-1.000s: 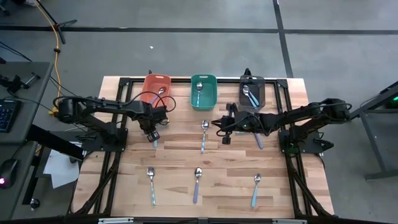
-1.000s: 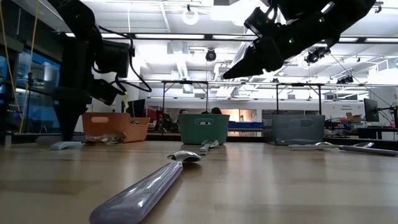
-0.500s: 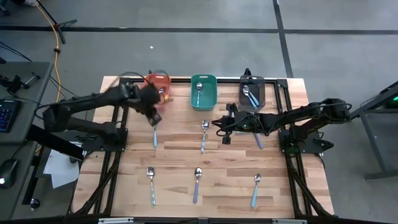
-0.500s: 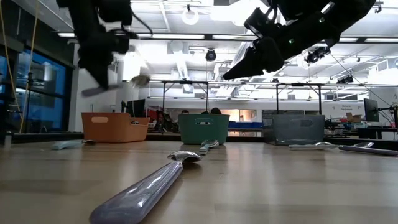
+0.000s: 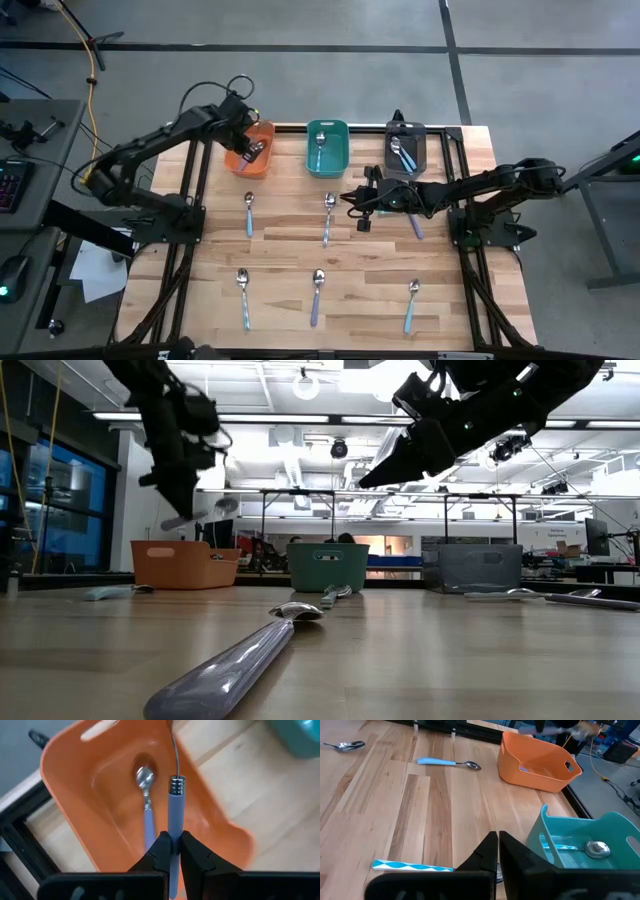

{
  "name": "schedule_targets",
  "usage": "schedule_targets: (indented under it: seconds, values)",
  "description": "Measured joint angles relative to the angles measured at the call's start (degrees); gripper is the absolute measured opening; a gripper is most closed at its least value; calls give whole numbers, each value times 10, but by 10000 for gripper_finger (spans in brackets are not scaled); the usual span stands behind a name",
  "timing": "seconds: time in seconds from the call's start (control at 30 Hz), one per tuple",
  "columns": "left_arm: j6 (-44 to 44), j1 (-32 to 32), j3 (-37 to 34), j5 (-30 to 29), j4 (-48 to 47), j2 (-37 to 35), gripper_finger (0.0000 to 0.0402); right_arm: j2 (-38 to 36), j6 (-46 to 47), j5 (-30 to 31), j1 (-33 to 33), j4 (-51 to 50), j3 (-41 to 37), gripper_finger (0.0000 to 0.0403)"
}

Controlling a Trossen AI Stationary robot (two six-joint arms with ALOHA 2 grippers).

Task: Sort silverware by color (type)
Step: Put the purple spoon into the orange bin, then put the blue patterned spoon into the green bin

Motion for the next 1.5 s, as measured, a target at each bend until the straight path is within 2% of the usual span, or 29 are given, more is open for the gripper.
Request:
schedule_targets:
  seconds: [0.47,0.8,0.97,1.2,1.3,1.5]
  values:
    - [1,46,0,0,50,167,8,0,-1,0,0,0,0,0]
    - [12,49,0,0,60,205,37,0,1,0,0,-1,0,0]
    - [16,49,0,-16,63,176,62,0,-1,3,7,-1,0,0]
    - [19,44,-7,-28,99,93,74,-10,4,51,33,-37,1,0]
    - [12,29,-36,-19,137,38,75,-34,60,62,36,-123,12,0]
    - [-25,-33,-133,4,257,-87,75,-58,148,62,18,-360,52,18]
